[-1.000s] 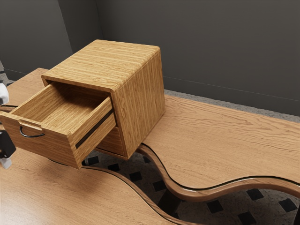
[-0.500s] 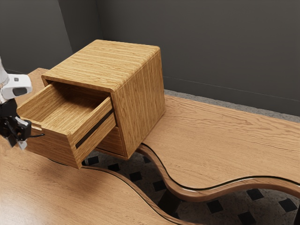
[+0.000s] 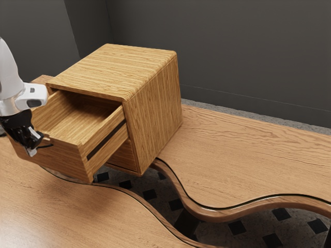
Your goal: Push the drawer handle with one arm to close the drawer
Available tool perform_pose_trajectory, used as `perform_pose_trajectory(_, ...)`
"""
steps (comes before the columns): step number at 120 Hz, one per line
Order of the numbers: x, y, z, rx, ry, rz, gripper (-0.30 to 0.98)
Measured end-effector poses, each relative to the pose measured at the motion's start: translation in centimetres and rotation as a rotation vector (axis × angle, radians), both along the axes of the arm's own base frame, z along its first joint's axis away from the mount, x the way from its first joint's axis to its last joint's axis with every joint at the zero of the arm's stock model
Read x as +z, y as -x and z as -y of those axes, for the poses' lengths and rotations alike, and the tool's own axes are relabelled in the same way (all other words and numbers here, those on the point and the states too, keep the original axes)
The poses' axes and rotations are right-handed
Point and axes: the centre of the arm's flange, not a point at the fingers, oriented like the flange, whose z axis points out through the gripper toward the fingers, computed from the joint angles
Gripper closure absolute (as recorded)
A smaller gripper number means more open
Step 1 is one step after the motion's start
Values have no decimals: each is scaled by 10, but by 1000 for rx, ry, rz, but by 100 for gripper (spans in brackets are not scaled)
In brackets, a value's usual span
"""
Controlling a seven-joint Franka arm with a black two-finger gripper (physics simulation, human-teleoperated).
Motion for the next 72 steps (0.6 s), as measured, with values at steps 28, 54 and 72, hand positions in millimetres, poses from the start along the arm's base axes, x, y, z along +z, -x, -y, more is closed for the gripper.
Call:
perform_pose_trajectory(28,4,-26,-1,-52,-9,14,78)
perform_pose_trajectory(54,4,-44,-5,-72,1,21,78)
perform_pose_trajectory(72,1,-63,-10,-80,-3,12,79)
